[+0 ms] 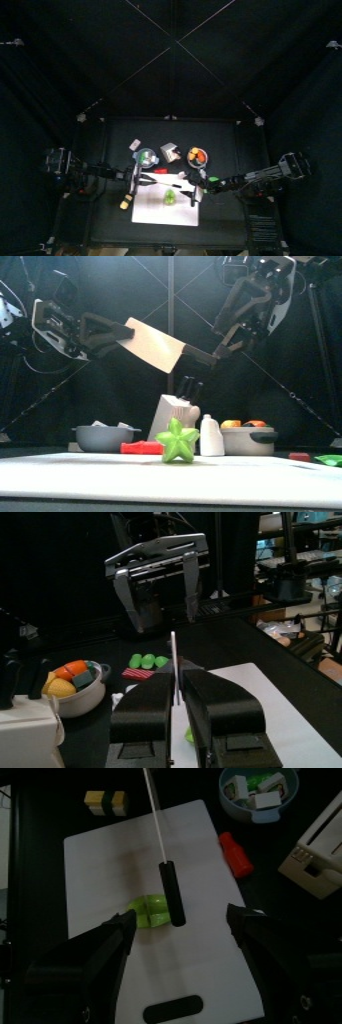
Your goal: Regrasp knife
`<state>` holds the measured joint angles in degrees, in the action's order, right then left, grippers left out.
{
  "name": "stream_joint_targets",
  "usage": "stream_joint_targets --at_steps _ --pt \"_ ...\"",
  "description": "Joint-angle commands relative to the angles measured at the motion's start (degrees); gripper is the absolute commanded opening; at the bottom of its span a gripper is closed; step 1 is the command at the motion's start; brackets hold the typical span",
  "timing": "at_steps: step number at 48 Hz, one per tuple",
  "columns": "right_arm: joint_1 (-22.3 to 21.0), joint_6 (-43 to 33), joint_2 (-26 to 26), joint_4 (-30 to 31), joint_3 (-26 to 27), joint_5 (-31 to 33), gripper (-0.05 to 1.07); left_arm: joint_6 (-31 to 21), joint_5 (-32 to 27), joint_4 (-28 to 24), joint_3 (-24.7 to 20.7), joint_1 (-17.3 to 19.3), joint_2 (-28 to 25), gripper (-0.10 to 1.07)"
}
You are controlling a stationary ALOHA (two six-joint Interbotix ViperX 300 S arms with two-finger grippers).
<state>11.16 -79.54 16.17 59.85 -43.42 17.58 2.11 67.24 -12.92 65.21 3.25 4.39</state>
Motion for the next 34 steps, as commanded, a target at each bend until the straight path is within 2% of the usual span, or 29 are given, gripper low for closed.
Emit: stream_joint_targets --at_steps 1,13,22,27,34 --pt "0.26 0.18 -0.44 0.18 2.20 0.00 1.00 0.09 0.26 0.18 -1.23 -0.53 0.18 0.51" --pt "0.26 0.26 -4.57 0.18 4.57 0.09 1.00 0.18 0.26 0.00 -2.37 -1.05 0.18 0.51" --pt "-0.09 1.32 -5.62 0.18 4.83 0.53 0.98 0.18 0.18 0.09 -2.81 -1.85 0.18 0.51" --pt "0.00 1.76 -5.62 0.18 4.92 0.53 0.92 0.18 0.18 0.09 -2.64 -1.85 0.00 0.51" --pt "-0.09 1.67 -5.62 0.09 5.10 0.53 0.77 0.18 0.18 0.09 -2.72 -1.85 -0.26 0.51"
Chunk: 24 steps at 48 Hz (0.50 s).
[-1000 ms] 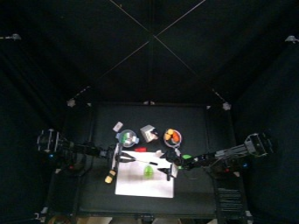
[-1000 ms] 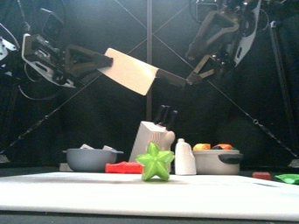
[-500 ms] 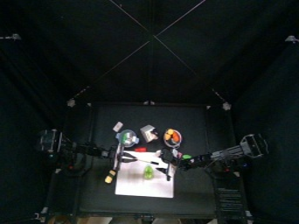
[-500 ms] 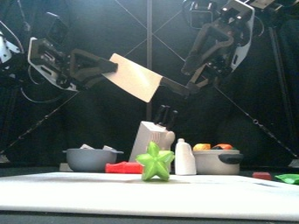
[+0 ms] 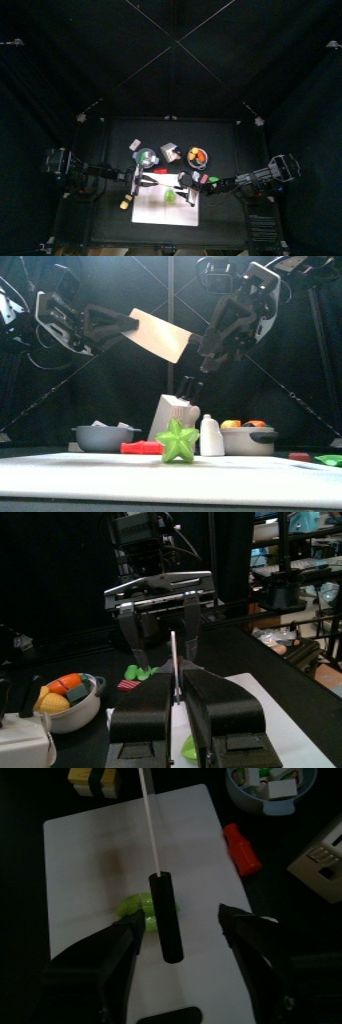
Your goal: Regrasp knife
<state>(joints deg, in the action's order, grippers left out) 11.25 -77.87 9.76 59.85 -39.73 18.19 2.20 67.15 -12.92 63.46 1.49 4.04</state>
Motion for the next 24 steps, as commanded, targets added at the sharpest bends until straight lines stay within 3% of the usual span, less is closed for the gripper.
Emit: stream_joint_targets --at_steps 1,14,24 --pt "-0.09 0.00 0.79 0.00 1.41 0.00 0.74 0.09 0.26 0.18 -0.88 0.00 0.09 0.51" --pt "0.09 -0.09 2.29 -0.70 1.41 0.70 0.45 -0.18 -3.96 1.85 -0.35 -0.09 -1.32 0.51" --pt "0.18 0.00 2.37 -2.37 1.49 0.88 0.39 -0.18 -11.78 1.85 -1.49 -2.29 -1.32 0.51"
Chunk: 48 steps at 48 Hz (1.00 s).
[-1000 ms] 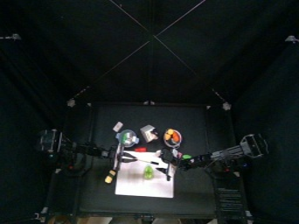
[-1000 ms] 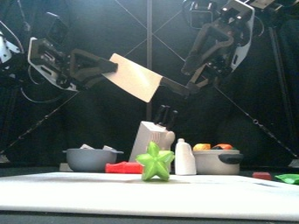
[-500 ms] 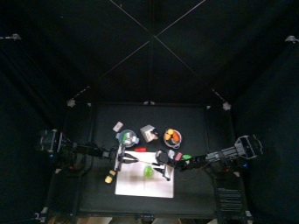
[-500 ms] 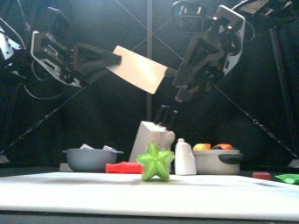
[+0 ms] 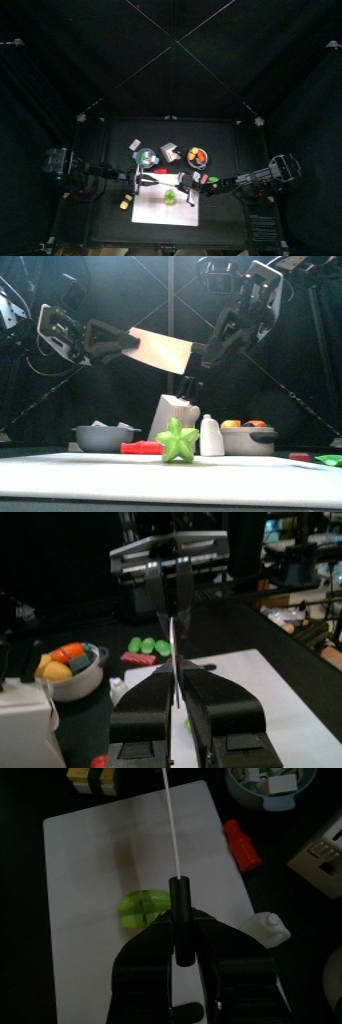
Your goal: Regrasp knife
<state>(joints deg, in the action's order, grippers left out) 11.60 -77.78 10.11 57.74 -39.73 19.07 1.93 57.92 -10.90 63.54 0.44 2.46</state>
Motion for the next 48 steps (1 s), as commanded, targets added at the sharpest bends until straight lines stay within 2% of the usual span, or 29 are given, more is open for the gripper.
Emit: stream_joint_targets --at_steps 1,11,30,37,48 --pt "-0.18 -0.09 2.02 -0.35 1.49 0.00 0.39 0.09 -3.34 -0.26 -1.76 -1.49 0.18 0.51" --pt "-0.09 -0.18 1.76 -0.70 0.97 0.00 0.39 0.18 -8.88 -0.09 -2.55 -2.72 0.18 0.51" --pt "-0.18 -0.09 1.23 -1.05 0.88 0.18 0.38 -0.09 -8.88 0.26 -3.25 -3.25 -0.09 0.51" --pt "-0.09 -0.09 1.14 -2.20 0.53 0.18 0.38 -0.09 -8.88 2.29 -3.52 -4.39 -0.44 0.51" --pt "0.26 -0.09 1.05 -3.43 -0.09 0.18 0.38 -0.18 -7.56 9.76 -4.48 -6.15 -2.02 0.51"
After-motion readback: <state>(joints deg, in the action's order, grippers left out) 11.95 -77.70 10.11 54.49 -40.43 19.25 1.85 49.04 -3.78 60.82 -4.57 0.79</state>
